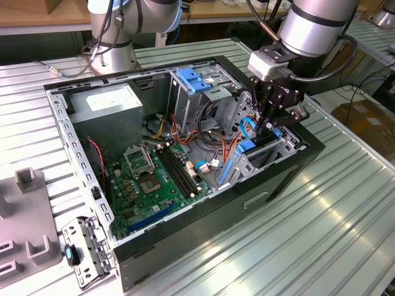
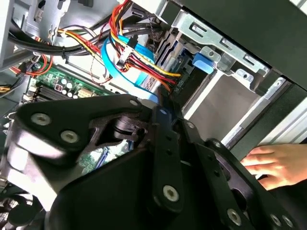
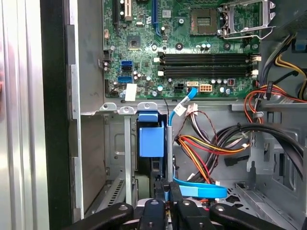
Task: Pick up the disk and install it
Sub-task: 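Insert the second disk wire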
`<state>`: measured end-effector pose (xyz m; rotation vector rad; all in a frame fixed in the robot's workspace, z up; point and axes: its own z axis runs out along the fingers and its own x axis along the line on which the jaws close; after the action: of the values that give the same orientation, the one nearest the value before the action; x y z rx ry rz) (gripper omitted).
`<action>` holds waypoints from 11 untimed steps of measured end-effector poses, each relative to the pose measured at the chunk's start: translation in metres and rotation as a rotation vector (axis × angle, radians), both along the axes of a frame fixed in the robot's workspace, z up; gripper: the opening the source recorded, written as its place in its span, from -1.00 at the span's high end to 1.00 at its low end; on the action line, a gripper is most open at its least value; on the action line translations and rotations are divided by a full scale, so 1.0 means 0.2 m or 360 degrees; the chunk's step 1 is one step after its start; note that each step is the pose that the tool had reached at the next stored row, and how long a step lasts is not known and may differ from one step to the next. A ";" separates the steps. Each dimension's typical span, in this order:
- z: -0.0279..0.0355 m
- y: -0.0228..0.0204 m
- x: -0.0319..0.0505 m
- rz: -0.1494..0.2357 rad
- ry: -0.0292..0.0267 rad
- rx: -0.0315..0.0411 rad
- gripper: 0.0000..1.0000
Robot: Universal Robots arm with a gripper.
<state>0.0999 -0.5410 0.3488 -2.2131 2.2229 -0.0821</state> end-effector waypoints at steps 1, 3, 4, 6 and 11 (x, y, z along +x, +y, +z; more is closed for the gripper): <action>0.000 -0.003 0.000 0.0000 0.00000 0.0007 0.68; 0.001 -0.019 0.000 0.0000 0.00000 0.0018 0.68; 0.001 -0.027 0.000 0.0000 0.00000 0.0024 0.68; 0.001 -0.043 0.000 0.0000 0.00000 0.0052 0.68; 0.001 -0.074 0.000 0.0000 0.00001 0.0083 0.68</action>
<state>0.0999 -0.5557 0.3490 -2.1867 2.1986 -0.0237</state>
